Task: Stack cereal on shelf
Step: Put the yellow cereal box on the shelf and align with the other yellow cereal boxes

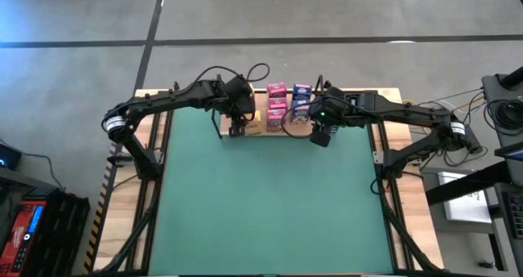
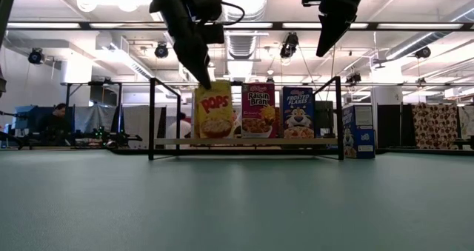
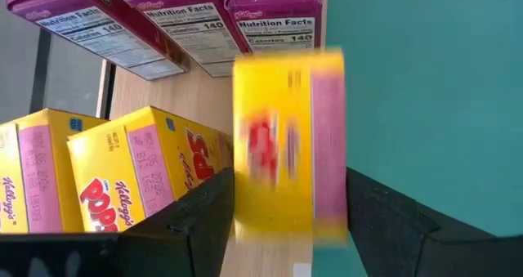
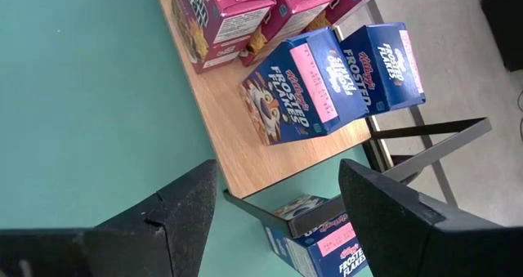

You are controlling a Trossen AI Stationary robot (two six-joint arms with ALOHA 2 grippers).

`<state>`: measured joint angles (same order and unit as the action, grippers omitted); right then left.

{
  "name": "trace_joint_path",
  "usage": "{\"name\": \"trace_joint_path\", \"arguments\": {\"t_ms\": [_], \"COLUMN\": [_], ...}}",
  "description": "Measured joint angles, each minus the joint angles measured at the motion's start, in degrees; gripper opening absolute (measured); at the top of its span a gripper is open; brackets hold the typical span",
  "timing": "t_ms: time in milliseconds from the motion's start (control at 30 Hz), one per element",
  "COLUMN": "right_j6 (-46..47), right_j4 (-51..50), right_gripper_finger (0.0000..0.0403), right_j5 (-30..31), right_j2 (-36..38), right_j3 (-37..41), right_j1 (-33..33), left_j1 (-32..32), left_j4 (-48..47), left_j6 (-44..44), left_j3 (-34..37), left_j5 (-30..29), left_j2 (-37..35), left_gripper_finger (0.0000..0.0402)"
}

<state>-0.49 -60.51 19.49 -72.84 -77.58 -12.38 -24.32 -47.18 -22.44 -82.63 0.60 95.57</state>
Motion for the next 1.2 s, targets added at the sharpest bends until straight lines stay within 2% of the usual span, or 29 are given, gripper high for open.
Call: {"name": "trace_joint_path", "arguments": {"t_ms": [867, 1200], "right_j6": [-0.1, 0.0], "right_j4": [0.0, 0.0], "right_gripper_finger": [0.0244, 0.0244], "right_j5": [0.0, 0.0], "right_j2": [0.0, 0.0], "right_j3": [0.0, 0.0], "right_j1": [0.0, 0.0], "left_j1": [0.4, 0.9], "left_j4": [-2.5, -2.5], "left_j6": [0.2, -0.5], "left_j3": [0.0, 0.1], "left_j5": [-2.6, -2.6], "left_j2": [-0.1, -0.1], "left_gripper_finger": [0.0201, 0.0160]}}
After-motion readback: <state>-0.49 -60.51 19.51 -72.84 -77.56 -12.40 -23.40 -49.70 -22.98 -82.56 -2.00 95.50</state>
